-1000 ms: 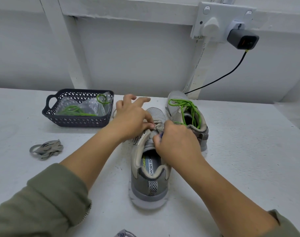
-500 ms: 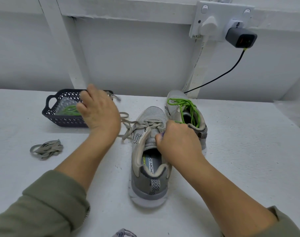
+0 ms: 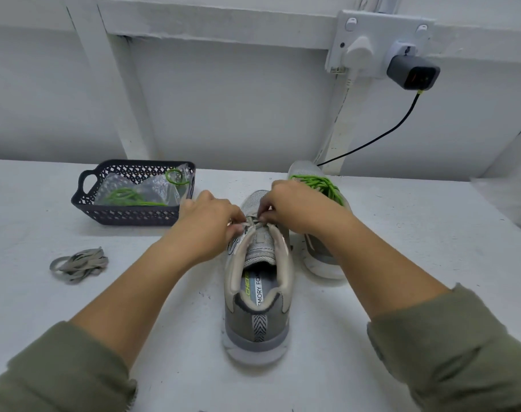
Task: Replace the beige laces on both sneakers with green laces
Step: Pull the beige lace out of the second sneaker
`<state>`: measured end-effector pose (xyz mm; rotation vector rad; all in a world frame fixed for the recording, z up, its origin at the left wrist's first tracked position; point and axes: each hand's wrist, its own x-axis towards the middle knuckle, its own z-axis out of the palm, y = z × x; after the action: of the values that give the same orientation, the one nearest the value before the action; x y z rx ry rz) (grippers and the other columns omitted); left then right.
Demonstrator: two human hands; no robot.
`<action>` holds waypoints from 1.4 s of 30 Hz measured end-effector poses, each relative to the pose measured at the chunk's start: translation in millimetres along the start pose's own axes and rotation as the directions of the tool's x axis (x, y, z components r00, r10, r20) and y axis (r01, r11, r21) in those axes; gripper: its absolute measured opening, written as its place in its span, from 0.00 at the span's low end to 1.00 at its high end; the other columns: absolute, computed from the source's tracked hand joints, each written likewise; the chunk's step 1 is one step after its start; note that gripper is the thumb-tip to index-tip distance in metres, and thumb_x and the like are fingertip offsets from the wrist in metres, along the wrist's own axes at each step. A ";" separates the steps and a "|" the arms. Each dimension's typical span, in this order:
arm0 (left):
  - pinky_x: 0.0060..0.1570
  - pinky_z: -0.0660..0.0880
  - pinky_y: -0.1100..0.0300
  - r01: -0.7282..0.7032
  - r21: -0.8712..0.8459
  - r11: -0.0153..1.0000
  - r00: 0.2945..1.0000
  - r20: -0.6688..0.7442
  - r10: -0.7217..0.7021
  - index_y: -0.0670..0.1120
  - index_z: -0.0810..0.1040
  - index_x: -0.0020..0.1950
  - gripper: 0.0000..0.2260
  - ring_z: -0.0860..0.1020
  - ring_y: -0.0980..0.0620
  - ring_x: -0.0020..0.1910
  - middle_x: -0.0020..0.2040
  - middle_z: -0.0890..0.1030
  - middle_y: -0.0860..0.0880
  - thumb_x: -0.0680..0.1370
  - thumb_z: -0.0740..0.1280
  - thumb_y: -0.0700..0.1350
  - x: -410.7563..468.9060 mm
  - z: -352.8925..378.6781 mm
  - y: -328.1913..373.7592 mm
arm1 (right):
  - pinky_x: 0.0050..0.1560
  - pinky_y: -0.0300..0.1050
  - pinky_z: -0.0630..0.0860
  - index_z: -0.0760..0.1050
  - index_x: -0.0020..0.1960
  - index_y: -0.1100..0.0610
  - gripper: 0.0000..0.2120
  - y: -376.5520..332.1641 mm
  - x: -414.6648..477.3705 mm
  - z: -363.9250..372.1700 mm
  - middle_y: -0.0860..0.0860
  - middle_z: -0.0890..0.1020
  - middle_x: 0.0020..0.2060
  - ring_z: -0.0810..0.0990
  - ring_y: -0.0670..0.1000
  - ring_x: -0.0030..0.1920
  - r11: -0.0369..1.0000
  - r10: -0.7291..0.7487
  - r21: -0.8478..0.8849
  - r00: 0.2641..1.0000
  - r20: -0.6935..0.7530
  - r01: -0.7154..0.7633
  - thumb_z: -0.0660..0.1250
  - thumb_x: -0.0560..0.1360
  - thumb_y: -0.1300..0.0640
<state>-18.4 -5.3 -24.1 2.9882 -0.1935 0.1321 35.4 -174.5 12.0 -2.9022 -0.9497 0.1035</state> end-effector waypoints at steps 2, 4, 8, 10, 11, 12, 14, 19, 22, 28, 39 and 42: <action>0.61 0.63 0.47 0.022 -0.050 0.999 1.000 -0.009 -0.023 0.58 0.76 0.61 0.12 0.66 0.49 0.62 0.58 0.78 0.56 0.80 0.60 0.57 0.6 3.3 0.9 | 0.46 0.46 0.73 0.83 0.50 0.49 0.07 -1.8 7.2 0.6 0.43 0.70 0.37 0.74 0.50 0.45 0.998 -0.022 0.062 1.000 0.018 0.020 0.71 0.73 0.50; 0.60 0.61 0.48 0.030 -0.089 0.996 0.999 -0.019 -0.032 0.59 0.74 0.64 0.14 0.66 0.49 0.63 0.61 0.77 0.55 0.80 0.61 0.57 -0.3 5.7 2.6 | 0.41 0.42 0.70 0.83 0.47 0.51 0.06 -2.3 11.9 1.4 0.43 0.73 0.34 0.73 0.48 0.41 0.996 -0.040 0.081 0.998 0.037 0.037 0.73 0.71 0.52; 0.59 0.61 0.50 0.030 -0.048 0.998 1.000 0.005 -0.029 0.60 0.69 0.69 0.18 0.62 0.48 0.65 0.65 0.72 0.55 0.79 0.60 0.59 0.3 9.5 4.1 | 0.36 0.40 0.69 0.82 0.46 0.52 0.04 -3.6 14.4 -0.3 0.44 0.76 0.34 0.73 0.46 0.38 0.995 -0.064 0.086 0.996 0.057 0.059 0.73 0.71 0.56; 0.60 0.59 0.50 0.037 -0.058 0.998 0.999 0.034 -0.035 0.61 0.67 0.70 0.19 0.60 0.48 0.66 0.66 0.71 0.56 0.79 0.59 0.59 2.6 9.9 2.2 | 0.37 0.40 0.70 0.83 0.46 0.52 0.04 -4.1 15.6 -3.0 0.44 0.76 0.34 0.74 0.46 0.39 0.994 -0.058 0.097 0.994 0.089 0.049 0.73 0.71 0.55; 0.61 0.59 0.50 0.035 -0.062 0.997 0.998 0.051 -0.032 0.62 0.67 0.70 0.19 0.60 0.48 0.66 0.67 0.70 0.56 0.80 0.59 0.59 3.6 10.0 1.6 | 0.39 0.39 0.71 0.83 0.47 0.52 0.05 -5.2 15.5 -4.0 0.45 0.78 0.35 0.74 0.47 0.40 0.995 -0.054 0.088 0.992 0.112 0.045 0.73 0.71 0.55; 0.61 0.59 0.50 0.034 -0.066 0.997 0.997 0.065 -0.029 0.62 0.67 0.70 0.19 0.60 0.49 0.67 0.67 0.70 0.56 0.80 0.59 0.59 4.3 10.0 0.7 | 0.40 0.39 0.71 0.84 0.48 0.52 0.06 -6.8 15.7 -4.8 0.47 0.79 0.37 0.75 0.47 0.41 0.997 -0.056 0.069 0.990 0.128 0.047 0.72 0.72 0.55; 0.61 0.58 0.50 0.036 -0.089 0.995 0.997 0.078 -0.029 0.62 0.67 0.70 0.18 0.59 0.49 0.68 0.68 0.70 0.56 0.80 0.60 0.59 5.0 10.2 0.4 | 0.40 0.39 0.70 0.83 0.49 0.54 0.06 -9.8 16.4 -6.0 0.49 0.79 0.39 0.75 0.48 0.42 0.998 -0.061 0.014 0.988 0.145 0.060 0.71 0.73 0.56; 0.61 0.57 0.50 0.058 -0.081 0.995 0.993 0.104 -0.049 0.63 0.67 0.70 0.19 0.58 0.48 0.68 0.69 0.69 0.57 0.79 0.59 0.60 5.4 11.4 -3.5 | 0.38 0.44 0.69 0.77 0.44 0.60 0.02 -6.5 11.0 -13.7 0.54 0.72 0.42 0.75 0.56 0.42 0.965 0.126 -0.228 0.991 -0.045 -0.133 0.68 0.74 0.62; 0.61 0.57 0.50 0.056 -0.074 0.996 0.993 0.112 -0.048 0.63 0.66 0.71 0.19 0.58 0.48 0.68 0.68 0.69 0.57 0.79 0.58 0.60 5.0 12.7 -3.4 | 0.41 0.46 0.69 0.76 0.55 0.62 0.10 -4.9 0.9 -12.2 0.55 0.67 0.46 0.75 0.57 0.50 0.941 0.193 -0.262 0.976 -0.106 -0.214 0.61 0.76 0.68; 0.59 0.57 0.51 0.057 -0.047 0.997 0.992 0.111 -0.052 0.63 0.65 0.71 0.19 0.58 0.48 0.67 0.68 0.69 0.57 0.80 0.58 0.60 4.6 12.5 -1.1 | 0.44 0.47 0.73 0.80 0.55 0.57 0.10 -10.7 6.3 -7.1 0.53 0.68 0.48 0.75 0.56 0.45 0.982 -0.005 -0.190 0.996 0.088 0.022 0.63 0.76 0.62; 0.59 0.57 0.50 0.058 -0.044 0.997 0.993 0.106 -0.053 0.62 0.64 0.72 0.19 0.59 0.47 0.66 0.68 0.69 0.57 0.80 0.56 0.60 3.0 14.5 -0.2 | 0.48 0.46 0.70 0.80 0.55 0.54 0.12 -7.5 -3.0 -8.5 0.51 0.67 0.47 0.75 0.55 0.51 0.997 -0.011 -0.074 0.988 0.156 0.023 0.60 0.81 0.52; 0.59 0.56 0.51 0.058 -0.045 0.997 0.993 0.110 -0.053 0.62 0.64 0.72 0.20 0.58 0.47 0.66 0.68 0.69 0.57 0.80 0.57 0.60 2.6 15.1 -1.1 | 0.48 0.46 0.68 0.79 0.48 0.59 0.22 -7.4 -7.6 -13.4 0.52 0.71 0.42 0.71 0.53 0.46 0.999 0.036 -0.002 0.988 0.148 -0.036 0.53 0.82 0.45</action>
<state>-14.6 -6.8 -38.9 2.9516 -0.1232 -0.0407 26.2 -173.8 26.4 -2.9454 -0.9177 0.3267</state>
